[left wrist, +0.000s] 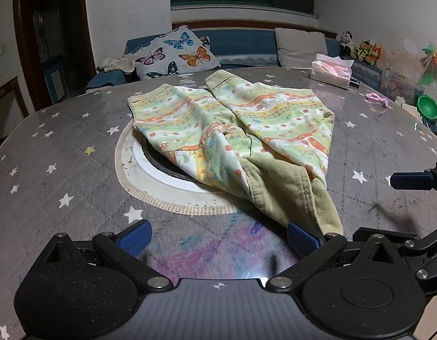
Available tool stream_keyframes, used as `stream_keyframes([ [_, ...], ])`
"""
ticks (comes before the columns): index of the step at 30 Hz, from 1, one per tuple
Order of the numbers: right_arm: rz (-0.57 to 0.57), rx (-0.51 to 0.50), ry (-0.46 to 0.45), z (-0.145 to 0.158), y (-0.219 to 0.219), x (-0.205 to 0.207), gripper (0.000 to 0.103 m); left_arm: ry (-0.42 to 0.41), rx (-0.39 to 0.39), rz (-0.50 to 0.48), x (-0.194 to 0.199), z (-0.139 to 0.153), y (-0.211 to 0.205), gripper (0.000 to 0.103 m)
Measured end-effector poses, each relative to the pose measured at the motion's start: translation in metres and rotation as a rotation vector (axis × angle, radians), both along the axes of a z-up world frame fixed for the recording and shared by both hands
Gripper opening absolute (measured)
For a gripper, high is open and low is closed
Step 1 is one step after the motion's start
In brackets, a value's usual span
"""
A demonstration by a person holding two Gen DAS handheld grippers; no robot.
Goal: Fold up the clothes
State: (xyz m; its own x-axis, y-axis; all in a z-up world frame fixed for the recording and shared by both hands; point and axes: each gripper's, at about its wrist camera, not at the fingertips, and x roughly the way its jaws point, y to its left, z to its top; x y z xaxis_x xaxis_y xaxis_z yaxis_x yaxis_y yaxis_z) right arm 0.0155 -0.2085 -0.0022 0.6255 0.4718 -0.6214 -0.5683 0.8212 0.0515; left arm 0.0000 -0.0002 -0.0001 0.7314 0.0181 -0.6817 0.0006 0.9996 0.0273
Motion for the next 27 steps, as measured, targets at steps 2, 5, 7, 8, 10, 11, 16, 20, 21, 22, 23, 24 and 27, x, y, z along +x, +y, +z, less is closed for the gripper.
stream_keyframes([
  [2,0.000,-0.001,0.000,-0.001,-0.001,-0.002,0.103,0.001,0.002,-0.001,0.000,0.000,-0.001,0.103],
  [5,0.000,-0.002,0.000,-0.003,-0.002,-0.005,0.103,0.003,0.006,-0.004,-0.001,-0.001,-0.002,0.103],
  [7,-0.002,-0.005,0.000,-0.004,-0.002,-0.007,0.103,0.005,0.008,-0.008,-0.004,-0.002,-0.003,0.103],
  [8,-0.003,-0.008,0.000,-0.005,-0.001,-0.008,0.103,0.007,0.009,-0.008,-0.006,-0.002,-0.003,0.103],
  [10,-0.004,-0.008,0.008,-0.005,-0.001,-0.010,0.103,0.009,0.009,-0.010,-0.009,-0.002,-0.002,0.103],
  [11,-0.004,-0.007,0.009,-0.005,0.000,-0.012,0.103,0.009,0.010,-0.011,-0.010,-0.004,-0.002,0.103],
  [16,-0.005,-0.013,0.020,-0.007,0.000,-0.012,0.103,0.017,0.016,-0.014,-0.013,-0.003,-0.005,0.103],
  [20,-0.007,-0.017,0.020,-0.008,0.000,-0.014,0.103,0.024,0.020,-0.017,-0.014,-0.003,-0.007,0.103],
  [21,-0.006,-0.017,0.020,-0.008,0.000,-0.014,0.103,0.026,0.021,-0.017,-0.014,-0.003,-0.007,0.103],
  [22,-0.005,-0.018,0.020,-0.009,0.000,-0.015,0.103,0.027,0.022,-0.017,-0.014,-0.003,-0.007,0.103],
  [23,-0.004,-0.019,0.021,-0.009,0.001,-0.015,0.103,0.028,0.023,-0.018,-0.014,-0.003,-0.007,0.103],
  [24,-0.003,-0.020,0.022,-0.009,0.001,-0.016,0.103,0.029,0.024,-0.018,-0.015,-0.003,-0.008,0.103],
  [27,-0.003,-0.023,0.024,-0.010,0.002,-0.016,0.103,0.030,0.025,-0.019,-0.016,-0.003,-0.008,0.103],
])
